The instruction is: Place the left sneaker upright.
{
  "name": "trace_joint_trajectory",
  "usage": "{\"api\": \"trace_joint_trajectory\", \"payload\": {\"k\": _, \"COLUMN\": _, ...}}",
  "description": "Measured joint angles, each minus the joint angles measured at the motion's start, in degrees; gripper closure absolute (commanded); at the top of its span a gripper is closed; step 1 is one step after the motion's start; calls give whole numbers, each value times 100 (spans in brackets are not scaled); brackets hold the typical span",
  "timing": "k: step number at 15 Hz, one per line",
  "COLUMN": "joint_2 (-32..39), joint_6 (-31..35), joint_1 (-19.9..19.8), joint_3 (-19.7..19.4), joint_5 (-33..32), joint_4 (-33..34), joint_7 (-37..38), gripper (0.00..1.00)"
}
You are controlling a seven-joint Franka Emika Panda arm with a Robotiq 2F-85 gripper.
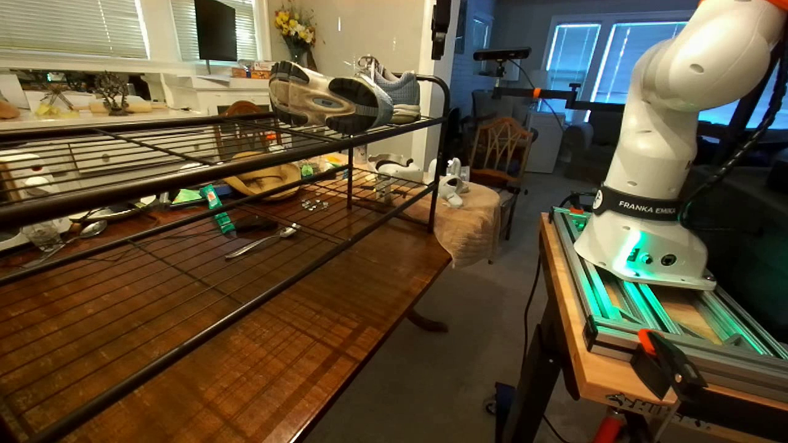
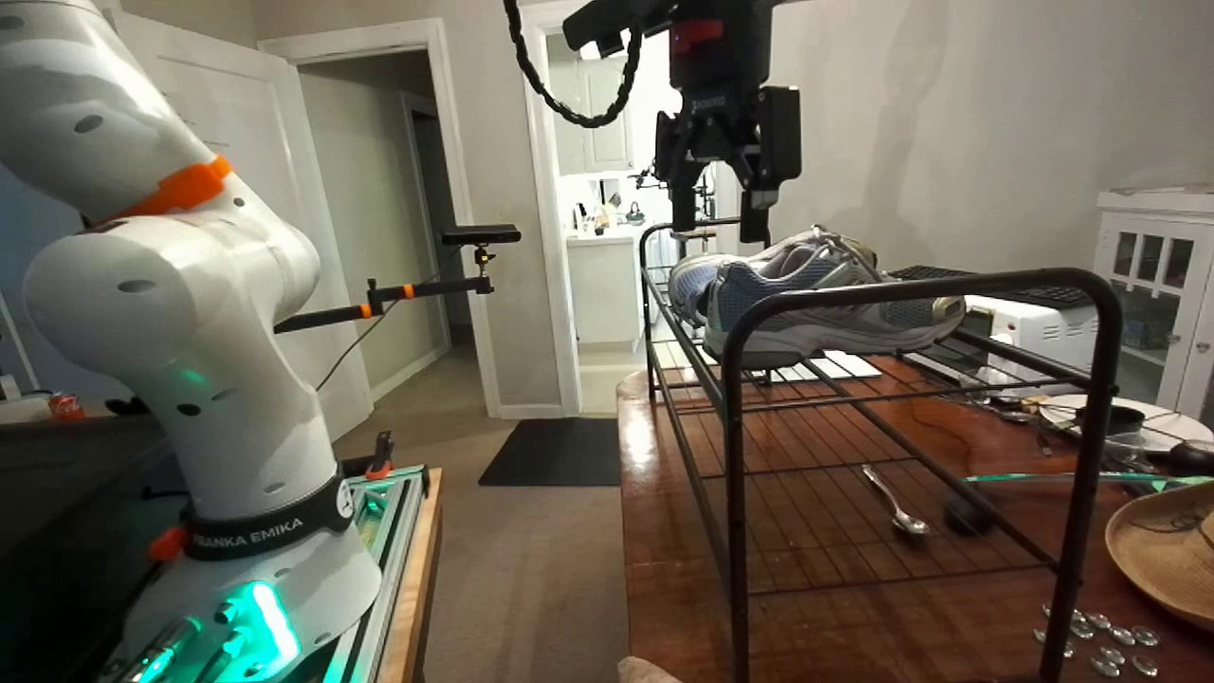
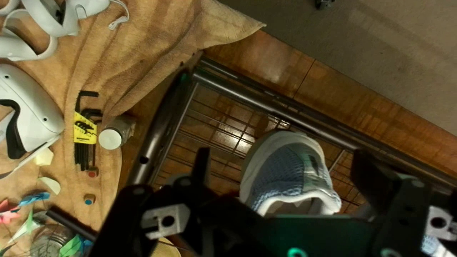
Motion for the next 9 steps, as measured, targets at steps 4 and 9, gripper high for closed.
{"api": "trace_joint_trajectory", "payload": {"k": 4, "joint_2": -81, "joint_6": 69, "joint_1": 204, "joint_3": 281, "joint_5": 324, "joint_4": -42, "joint_7": 385, "gripper": 0}}
{"api": "trace_joint_trajectory", "payload": {"k": 9, "joint_2": -37, "joint_6": 458, "joint_1": 459, "joint_3": 427, "joint_5": 1030, "joint_4": -220, "joint_7": 648, "gripper": 0}}
